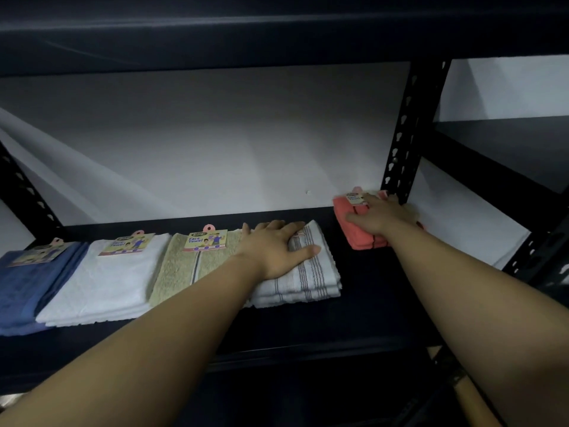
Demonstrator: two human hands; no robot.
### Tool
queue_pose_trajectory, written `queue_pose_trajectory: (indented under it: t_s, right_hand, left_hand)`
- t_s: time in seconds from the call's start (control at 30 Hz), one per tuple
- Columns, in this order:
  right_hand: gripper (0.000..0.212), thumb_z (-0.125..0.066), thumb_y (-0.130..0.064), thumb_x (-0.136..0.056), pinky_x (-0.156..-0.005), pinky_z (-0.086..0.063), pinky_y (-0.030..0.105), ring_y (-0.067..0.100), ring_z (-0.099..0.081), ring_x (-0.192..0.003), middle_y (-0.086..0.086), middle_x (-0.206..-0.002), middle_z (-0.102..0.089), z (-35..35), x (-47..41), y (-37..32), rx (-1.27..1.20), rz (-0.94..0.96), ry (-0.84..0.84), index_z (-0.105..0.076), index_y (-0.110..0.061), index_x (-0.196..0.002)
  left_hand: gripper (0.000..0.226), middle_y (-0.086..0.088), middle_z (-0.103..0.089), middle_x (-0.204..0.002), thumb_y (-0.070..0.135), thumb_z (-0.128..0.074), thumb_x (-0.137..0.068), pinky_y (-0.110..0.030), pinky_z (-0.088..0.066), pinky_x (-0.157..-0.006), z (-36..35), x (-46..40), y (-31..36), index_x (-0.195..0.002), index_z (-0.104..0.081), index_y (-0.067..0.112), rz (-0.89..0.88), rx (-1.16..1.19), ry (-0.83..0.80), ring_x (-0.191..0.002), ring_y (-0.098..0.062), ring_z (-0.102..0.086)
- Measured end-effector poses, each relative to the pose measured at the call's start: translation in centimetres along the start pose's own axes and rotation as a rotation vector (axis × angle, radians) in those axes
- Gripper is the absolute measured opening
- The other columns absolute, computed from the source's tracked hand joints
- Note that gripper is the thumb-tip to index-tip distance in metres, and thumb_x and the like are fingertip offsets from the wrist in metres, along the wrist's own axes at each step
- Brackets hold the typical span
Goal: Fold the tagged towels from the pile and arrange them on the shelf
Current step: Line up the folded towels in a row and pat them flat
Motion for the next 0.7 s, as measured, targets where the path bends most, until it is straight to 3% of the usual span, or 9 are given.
queue_pose_trajectory:
  t_s: [0.23,0.7]
  right_hand:
    - [0.097,-0.04,-0.093,-0.077,-0.116,-0.027,0.061,0.044,-0.027,-0.149,0.008,-0.17,-0.013,-1.0,5.4,-0.3,0.077,0.024,-0.027,-0.013,-0.051,-0.161]
    - [0.1,-0.031,-0.098,-0.075,-0.106,-0.033,0.059,0.041,-0.025,-0.145,0.007,-0.17,-0.013,-2.3,10.7,-0.6,0.066,0.026,-0.028,-0.013,-0.05,-0.161]
  left_hand:
    - [0.087,0.005,-0.035,-0.164,0.096,-0.023,-0.079,-0.069,-0.007,-0.121,-0.1,-0.1,-0.2,-0.155,-0.025,0.054,-0.013,0.003,0.017,-0.152,-0.029,-0.028]
    - [0.092,0.005,-0.035,-0.164,0.099,-0.02,-0.076,-0.068,-0.009,-0.121,-0.3,-0.2,-0.3,-0.155,-0.024,0.054,-0.027,-0.003,0.019,-0.151,-0.029,-0.029]
Point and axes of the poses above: each hand's wrist, its own x-axis away from the middle knuckle, its own z-axis out of the back of the hand, y = z × x, the point moved 5 cm from there along -x, towards the middle knuckle
